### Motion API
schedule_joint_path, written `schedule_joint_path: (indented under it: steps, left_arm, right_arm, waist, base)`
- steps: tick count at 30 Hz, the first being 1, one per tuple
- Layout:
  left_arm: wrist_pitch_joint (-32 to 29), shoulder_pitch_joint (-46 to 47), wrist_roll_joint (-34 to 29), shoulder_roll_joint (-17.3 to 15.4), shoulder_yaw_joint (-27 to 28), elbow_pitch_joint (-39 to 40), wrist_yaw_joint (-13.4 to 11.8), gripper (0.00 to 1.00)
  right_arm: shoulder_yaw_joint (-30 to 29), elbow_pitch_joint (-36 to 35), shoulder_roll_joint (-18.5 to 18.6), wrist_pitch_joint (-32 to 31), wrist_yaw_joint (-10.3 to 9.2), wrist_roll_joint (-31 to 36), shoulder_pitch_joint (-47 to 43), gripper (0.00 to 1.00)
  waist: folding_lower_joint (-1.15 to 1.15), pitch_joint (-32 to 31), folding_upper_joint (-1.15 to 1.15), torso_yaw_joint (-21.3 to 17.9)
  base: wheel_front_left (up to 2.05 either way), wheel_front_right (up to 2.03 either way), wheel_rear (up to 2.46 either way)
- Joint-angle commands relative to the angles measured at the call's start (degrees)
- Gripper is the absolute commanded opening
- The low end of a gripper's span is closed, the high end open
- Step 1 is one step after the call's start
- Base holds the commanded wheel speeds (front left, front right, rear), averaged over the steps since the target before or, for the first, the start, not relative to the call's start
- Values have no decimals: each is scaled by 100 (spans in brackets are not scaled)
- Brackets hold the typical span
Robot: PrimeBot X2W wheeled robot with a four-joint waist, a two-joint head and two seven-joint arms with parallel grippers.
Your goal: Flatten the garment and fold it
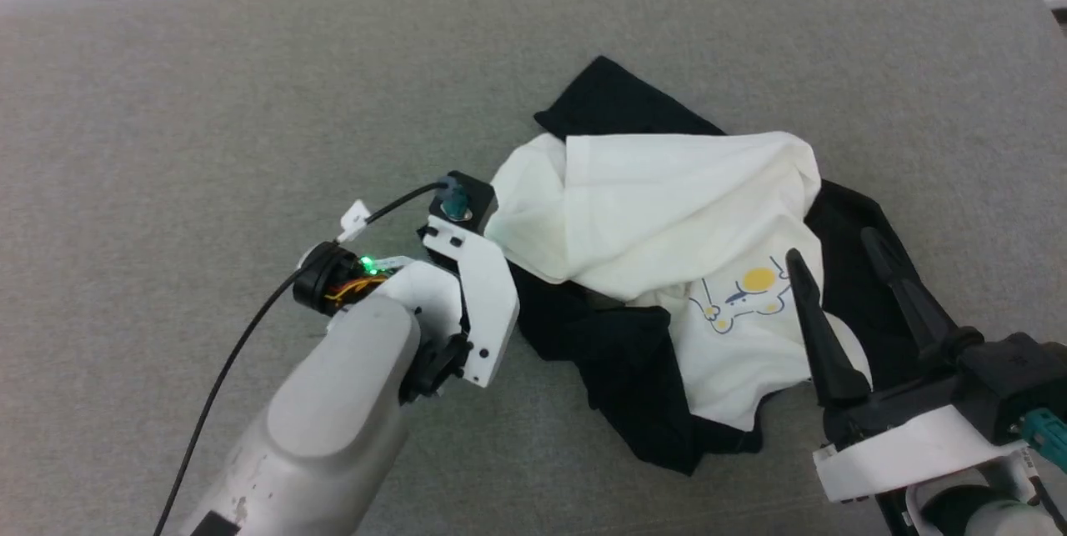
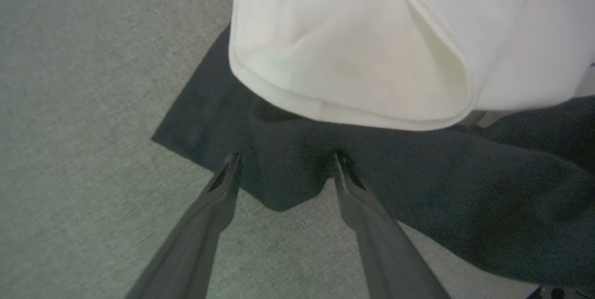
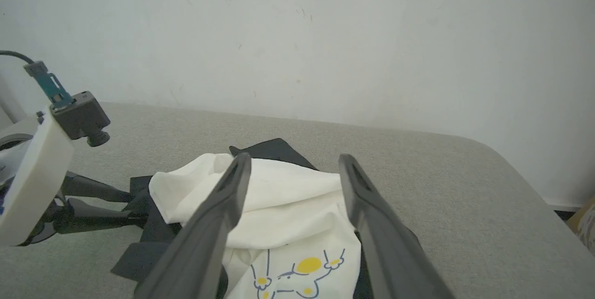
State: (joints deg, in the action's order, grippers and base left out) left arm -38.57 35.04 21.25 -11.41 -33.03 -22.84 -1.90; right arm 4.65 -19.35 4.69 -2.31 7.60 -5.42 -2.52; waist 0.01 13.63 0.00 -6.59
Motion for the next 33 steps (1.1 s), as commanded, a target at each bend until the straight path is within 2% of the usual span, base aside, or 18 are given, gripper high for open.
schedule_joint_path:
  steps: [1,7,8,9,10,13,18,22,25,29,33]
  left_arm:
    - [-196,131,17,14,-111,-170,123,100]
    - [-1182,206,216,109,-393,-813,416,100]
    - [-1379,171,301,126,-410,-892,458,71]
    - [-1500,150,367,134,-419,-915,495,20]
    - [-1543,142,396,123,-422,-891,513,0]
    - [-1405,141,413,18,-353,-640,497,0]
    - [-1225,218,373,-369,-189,-94,503,0]
    - [-1227,271,396,-1015,137,647,501,0]
    - [-1256,242,461,-1566,525,1192,402,0]
    - [-1189,144,529,-2189,1133,1606,107,0]
    - [-1029,78,479,-2671,1616,1629,-169,0]
  right_arm:
    - [10,-25,-32,33,-11,61,68,100]
    - [23,-41,-64,82,-11,104,108,100]
    - [28,-35,-68,89,-11,110,113,100]
    - [28,-30,-73,96,-11,116,116,100]
    - [21,-24,-78,102,-11,118,119,100]
    - [-56,7,-99,112,-11,111,110,100]
    - [-175,74,-130,92,-11,77,61,100]
    - [-273,127,-153,39,-11,26,1,100]
    - [-344,149,-163,6,-11,-8,-31,100]
    - [-431,147,-172,-13,-11,-39,-74,100]
    - [-470,126,-177,-50,-11,-29,-85,100]
  waist:
    - [-1,185,0,-162]
    - [-1,324,0,-253]
    - [-1,330,0,-262]
    - [-1,336,0,-267]
    - [-1,337,0,-266]
    - [-1,291,0,-202]
    - [-1,147,0,-12]
    - [-1,-35,0,169]
    - [-1,-130,0,262]
    - [-1,-152,0,337]
    - [-1,-75,0,338]
  base:
    - [0,0,0]
    - [0,0,0]
    - [0,0,0]
    - [0,0,0]
    - [0,0,0]
    - [0,0,0]
    - [0,0,0]
    - [0,0,0]
    - [0,0,0]
    - [0,0,0]
    - [0,0,0]
